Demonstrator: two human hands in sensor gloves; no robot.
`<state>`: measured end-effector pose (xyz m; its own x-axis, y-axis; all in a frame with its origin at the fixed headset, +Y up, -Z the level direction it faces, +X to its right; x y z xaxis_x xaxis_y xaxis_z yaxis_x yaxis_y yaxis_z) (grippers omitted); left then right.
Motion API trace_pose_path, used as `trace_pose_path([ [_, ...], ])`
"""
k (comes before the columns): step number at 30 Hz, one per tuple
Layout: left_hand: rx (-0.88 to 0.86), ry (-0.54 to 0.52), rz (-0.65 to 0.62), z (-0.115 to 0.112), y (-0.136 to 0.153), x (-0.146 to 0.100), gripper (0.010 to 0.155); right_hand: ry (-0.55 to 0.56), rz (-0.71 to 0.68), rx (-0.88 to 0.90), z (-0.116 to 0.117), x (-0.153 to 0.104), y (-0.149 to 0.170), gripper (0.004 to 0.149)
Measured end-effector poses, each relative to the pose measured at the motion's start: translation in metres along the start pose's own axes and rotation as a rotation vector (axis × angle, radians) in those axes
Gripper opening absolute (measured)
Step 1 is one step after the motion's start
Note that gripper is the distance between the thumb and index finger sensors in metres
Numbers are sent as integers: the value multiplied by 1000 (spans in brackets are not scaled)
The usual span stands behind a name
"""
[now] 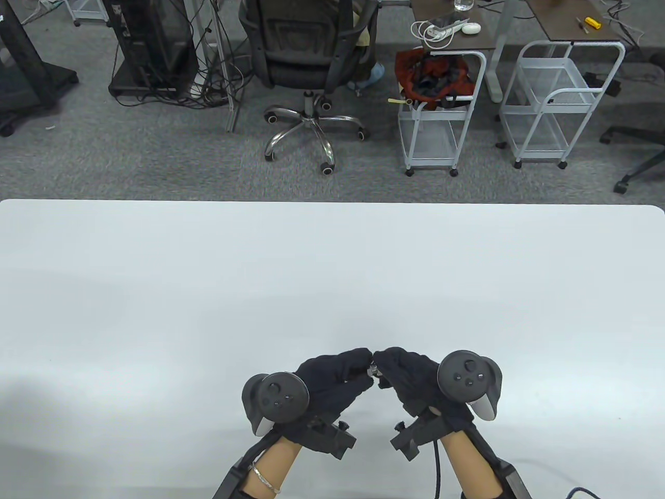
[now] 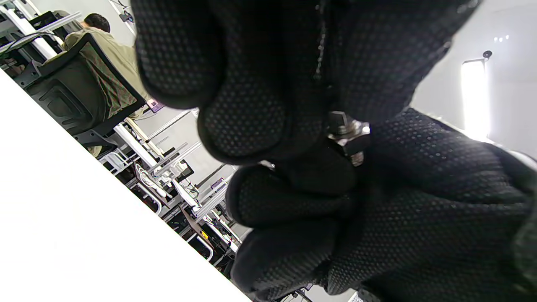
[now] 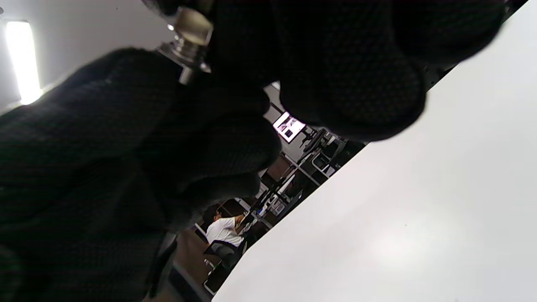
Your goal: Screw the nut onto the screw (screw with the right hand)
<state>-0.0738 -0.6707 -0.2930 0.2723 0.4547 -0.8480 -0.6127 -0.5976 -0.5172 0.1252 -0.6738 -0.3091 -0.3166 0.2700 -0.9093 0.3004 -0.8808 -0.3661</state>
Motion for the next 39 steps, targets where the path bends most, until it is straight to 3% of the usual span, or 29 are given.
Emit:
trace_pose_path([
  [5,49,-16,-15,4,-2,0,43,-190,57,36,7,0,1,51],
  [9,24,1,-10,0,-2,0,43,23,-8,-13,0,-1,1,47],
  [14,61,-16,-11,3,-2,0,42,-190,64,26,8,0,3,51],
  [15,65,-13,-16,3,-3,0,43,-176,58,22,7,0,3,50],
  [18,41,-5,-32,1,-5,0,43,28,-6,-6,0,-1,1,47],
  [19,39,-5,-26,1,-4,0,43,37,0,-2,0,-2,1,47],
  [24,70,-13,-5,2,1,0,42,-183,64,42,10,1,5,51],
  [29,43,6,-11,-1,0,0,42,18,9,-11,2,0,5,47],
  [35,48,-12,-2,3,0,0,42,-218,67,61,11,1,5,51],
  [39,58,-10,-29,1,-6,-1,42,48,-16,-12,0,-1,2,48],
])
Point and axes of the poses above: the tracker on the back of each hand, its own y axis roughly to the little-finger side, its own x axis roughly from the wrist to the fingertips, z = x × y, the point moved 4 cm from there along x, roughly from the wrist to the fingertips, and after that the axes turned 11 degrees about x, right-handed, at the moved point
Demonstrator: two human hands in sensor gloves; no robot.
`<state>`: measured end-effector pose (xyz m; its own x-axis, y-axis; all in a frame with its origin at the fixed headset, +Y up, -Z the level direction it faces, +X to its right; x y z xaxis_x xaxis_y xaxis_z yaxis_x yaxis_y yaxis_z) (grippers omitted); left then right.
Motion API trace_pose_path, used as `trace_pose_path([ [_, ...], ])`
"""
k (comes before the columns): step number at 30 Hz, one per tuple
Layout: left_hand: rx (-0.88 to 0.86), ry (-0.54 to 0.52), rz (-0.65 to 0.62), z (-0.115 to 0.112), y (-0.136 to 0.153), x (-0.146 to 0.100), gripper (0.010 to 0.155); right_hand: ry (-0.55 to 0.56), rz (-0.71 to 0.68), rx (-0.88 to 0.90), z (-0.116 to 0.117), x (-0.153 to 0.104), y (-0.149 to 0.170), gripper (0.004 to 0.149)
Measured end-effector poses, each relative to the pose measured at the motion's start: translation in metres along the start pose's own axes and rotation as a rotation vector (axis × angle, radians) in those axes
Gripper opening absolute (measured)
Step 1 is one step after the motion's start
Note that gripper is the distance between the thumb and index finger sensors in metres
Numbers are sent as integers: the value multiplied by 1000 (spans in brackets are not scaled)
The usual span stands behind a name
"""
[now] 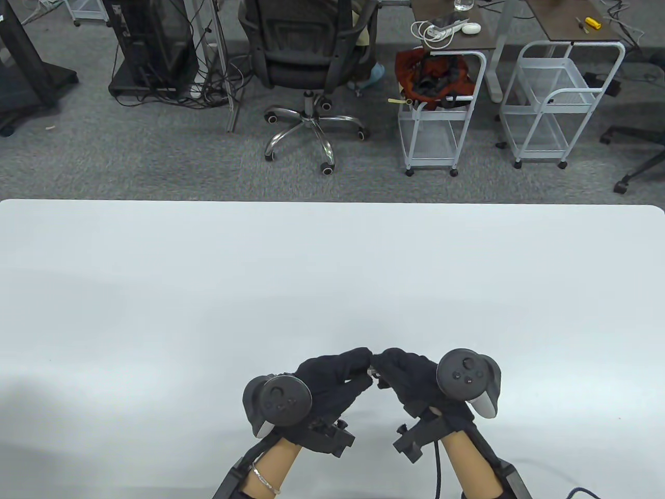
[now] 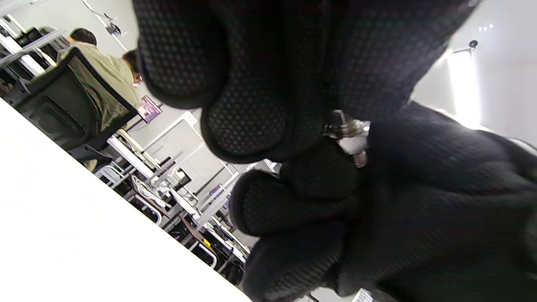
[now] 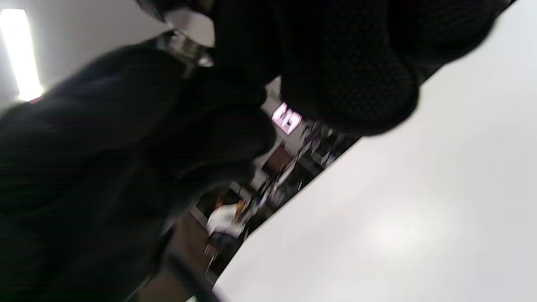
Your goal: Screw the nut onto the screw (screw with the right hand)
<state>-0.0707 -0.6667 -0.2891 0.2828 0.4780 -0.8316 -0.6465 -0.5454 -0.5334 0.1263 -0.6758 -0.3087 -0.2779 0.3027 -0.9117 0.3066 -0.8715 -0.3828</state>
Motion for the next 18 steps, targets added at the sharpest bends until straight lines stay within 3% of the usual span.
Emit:
trace_pose_path([
  [1,-2,-5,4,0,1,0,42,-10,5,6,0,0,1,48],
  [4,11,-16,29,2,5,0,42,-213,52,74,7,1,3,50],
  [6,12,-15,23,3,5,0,42,-281,86,90,12,0,4,51],
  [9,-7,-10,5,2,2,0,42,-48,3,28,1,1,1,48],
  [10,-21,-4,3,1,1,0,42,-15,3,27,0,0,1,48],
  [11,-26,-1,5,0,1,0,42,-31,11,30,1,0,2,48],
  [15,-7,-14,26,3,5,0,42,-286,79,94,11,1,4,51],
  [16,-7,-12,23,3,5,0,42,-271,75,81,11,0,4,50],
  [18,-6,-12,6,3,3,0,42,-97,10,29,4,1,2,49],
])
Point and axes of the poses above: the tracker on the back of each hand, its own y axis roughly to the little-finger side, its own x axis roughly from the wrist to the fingertips, z = x × y, the point moved 4 cm from there along x, roughly from the wrist to the fingertips, and after that the axes turned 11 degrees about x, right-handed, at the moved point
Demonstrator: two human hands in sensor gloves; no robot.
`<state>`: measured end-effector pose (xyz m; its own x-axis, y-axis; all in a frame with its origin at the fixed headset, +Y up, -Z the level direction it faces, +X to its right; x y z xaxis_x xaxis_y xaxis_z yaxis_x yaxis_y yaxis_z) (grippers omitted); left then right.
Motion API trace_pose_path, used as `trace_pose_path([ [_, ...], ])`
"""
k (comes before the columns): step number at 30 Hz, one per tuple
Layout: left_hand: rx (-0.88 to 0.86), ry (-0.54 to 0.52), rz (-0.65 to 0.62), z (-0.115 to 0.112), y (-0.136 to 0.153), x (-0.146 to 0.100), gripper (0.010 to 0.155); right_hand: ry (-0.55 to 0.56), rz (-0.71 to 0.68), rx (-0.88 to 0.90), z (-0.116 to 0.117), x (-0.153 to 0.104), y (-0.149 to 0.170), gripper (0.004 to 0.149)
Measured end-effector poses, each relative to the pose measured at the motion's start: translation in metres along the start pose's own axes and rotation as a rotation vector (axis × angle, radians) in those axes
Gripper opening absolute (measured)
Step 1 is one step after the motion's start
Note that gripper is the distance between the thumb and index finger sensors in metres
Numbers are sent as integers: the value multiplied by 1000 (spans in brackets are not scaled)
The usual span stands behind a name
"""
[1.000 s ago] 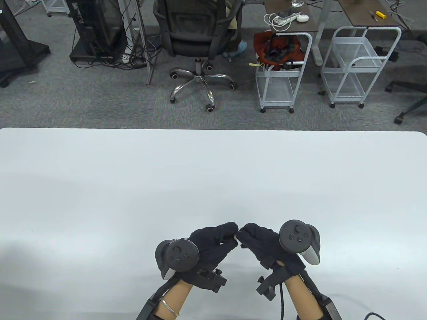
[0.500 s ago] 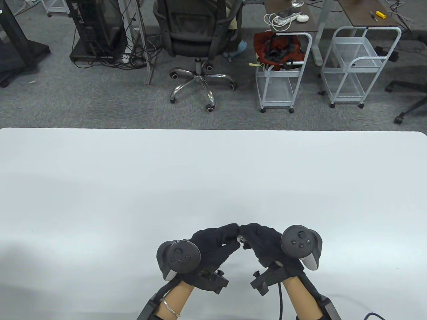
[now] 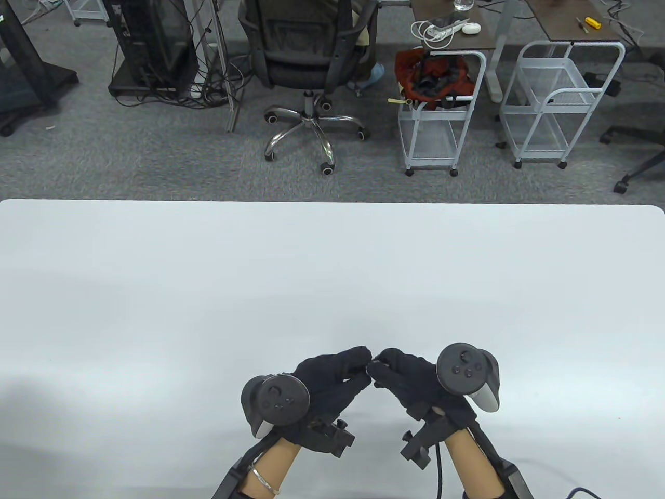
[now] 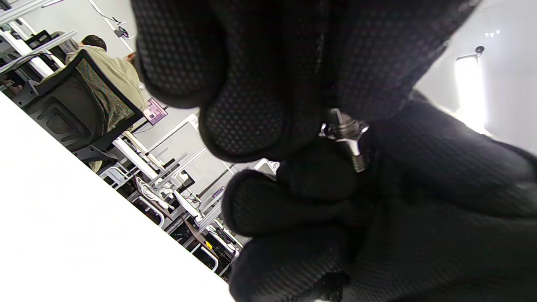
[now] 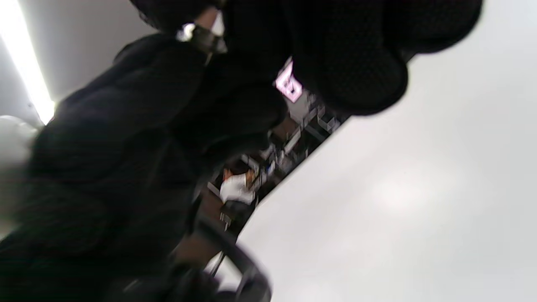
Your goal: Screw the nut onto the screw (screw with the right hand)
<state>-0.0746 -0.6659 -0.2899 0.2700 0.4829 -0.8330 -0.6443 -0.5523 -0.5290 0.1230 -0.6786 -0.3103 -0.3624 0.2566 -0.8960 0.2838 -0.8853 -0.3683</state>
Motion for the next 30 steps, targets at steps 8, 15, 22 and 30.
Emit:
trace_pose_path([
  [8,12,-13,5,1,0,-1,42,-142,36,59,6,0,1,50],
  [15,-27,-9,20,0,2,-1,42,-62,-1,37,1,0,-2,50],
  [22,-29,3,17,-4,4,-1,42,67,7,-17,-1,-2,-2,48],
  [30,-25,-11,29,0,5,-1,42,-28,5,29,3,0,0,49],
])
Point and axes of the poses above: the tracker on the back of each hand, its own y axis roughly to the little-finger side, its own x axis roughly from the wrist to the fingertips, z = x × y, the point moved 4 cm from there along x, roughly from the wrist to the fingertips, and after that the axes turned 11 degrees about x, right-handed, at the moved point
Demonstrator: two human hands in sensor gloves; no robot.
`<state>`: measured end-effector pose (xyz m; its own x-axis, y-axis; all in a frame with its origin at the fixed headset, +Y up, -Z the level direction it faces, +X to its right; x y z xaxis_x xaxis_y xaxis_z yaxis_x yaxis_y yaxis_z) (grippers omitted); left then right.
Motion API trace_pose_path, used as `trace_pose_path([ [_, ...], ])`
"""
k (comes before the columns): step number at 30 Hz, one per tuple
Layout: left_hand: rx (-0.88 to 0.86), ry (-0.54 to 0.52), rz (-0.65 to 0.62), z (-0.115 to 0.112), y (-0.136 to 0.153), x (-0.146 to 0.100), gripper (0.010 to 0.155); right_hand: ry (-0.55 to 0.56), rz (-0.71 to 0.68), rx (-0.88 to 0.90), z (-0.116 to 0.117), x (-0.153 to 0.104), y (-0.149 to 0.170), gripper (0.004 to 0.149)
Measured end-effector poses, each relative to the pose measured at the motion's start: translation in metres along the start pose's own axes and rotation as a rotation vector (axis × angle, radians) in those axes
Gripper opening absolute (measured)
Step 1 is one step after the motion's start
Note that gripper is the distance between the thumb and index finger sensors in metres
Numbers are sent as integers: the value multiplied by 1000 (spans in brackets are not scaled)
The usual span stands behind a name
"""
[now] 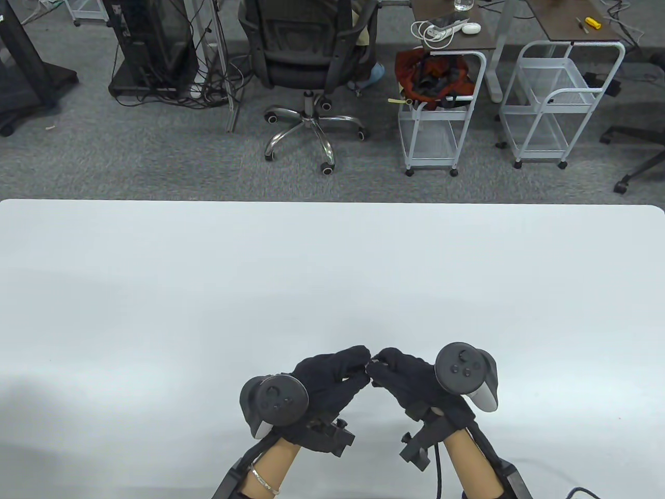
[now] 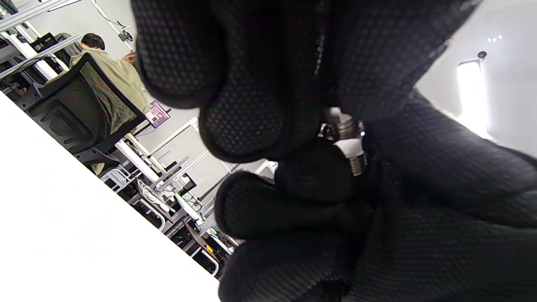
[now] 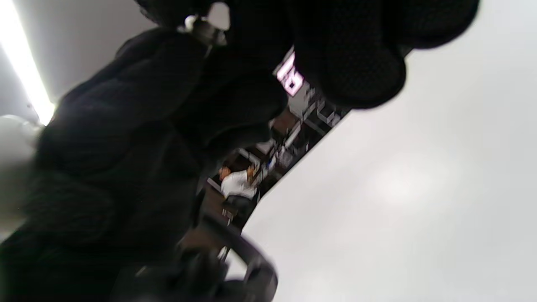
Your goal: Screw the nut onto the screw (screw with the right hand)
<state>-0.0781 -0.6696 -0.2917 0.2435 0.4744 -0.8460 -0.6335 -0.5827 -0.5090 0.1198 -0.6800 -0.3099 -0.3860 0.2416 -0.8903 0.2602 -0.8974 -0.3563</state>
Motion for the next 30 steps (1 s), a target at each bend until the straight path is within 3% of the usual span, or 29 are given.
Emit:
trace_pose_path([
  [2,-55,22,9,-4,0,0,42,100,-13,-16,-5,-2,0,49],
  [3,-58,20,11,-5,1,0,42,89,-11,-17,-5,-2,0,49],
  [8,32,2,-10,0,-1,0,42,-122,46,10,5,0,1,51],
  [9,41,-3,-17,1,-2,0,42,-110,42,11,4,0,1,50],
  [11,14,9,-28,-1,-3,0,42,43,-5,-13,-3,-1,0,49],
  [13,-22,18,-17,-4,-2,0,42,91,-8,-21,-5,-2,-1,49],
  [19,41,-1,-22,0,-2,-1,42,-142,48,12,5,0,-1,51],
  [23,-11,19,-30,-4,-2,0,42,112,-21,-35,-5,-3,-2,50],
  [25,-28,22,-15,-5,0,0,42,63,-5,-30,-4,-2,-2,50],
  [28,31,-2,-11,-1,0,0,42,-148,38,35,4,0,-1,51],
  [30,43,-4,-21,0,-2,-1,42,-162,59,24,5,0,0,50],
])
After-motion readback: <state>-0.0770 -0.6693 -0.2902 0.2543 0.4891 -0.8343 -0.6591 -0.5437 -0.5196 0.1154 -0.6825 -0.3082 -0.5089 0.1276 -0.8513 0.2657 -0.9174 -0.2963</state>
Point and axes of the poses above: the tracker on the back of each hand, its own y axis roughly to the little-finger side, its own x axis roughly from the wrist to the fingertips, z = x × y, the point moved 4 cm from there along x, roughly from the wrist to the fingertips, and after that the axes turned 11 degrees about x, right-handed, at the moved point
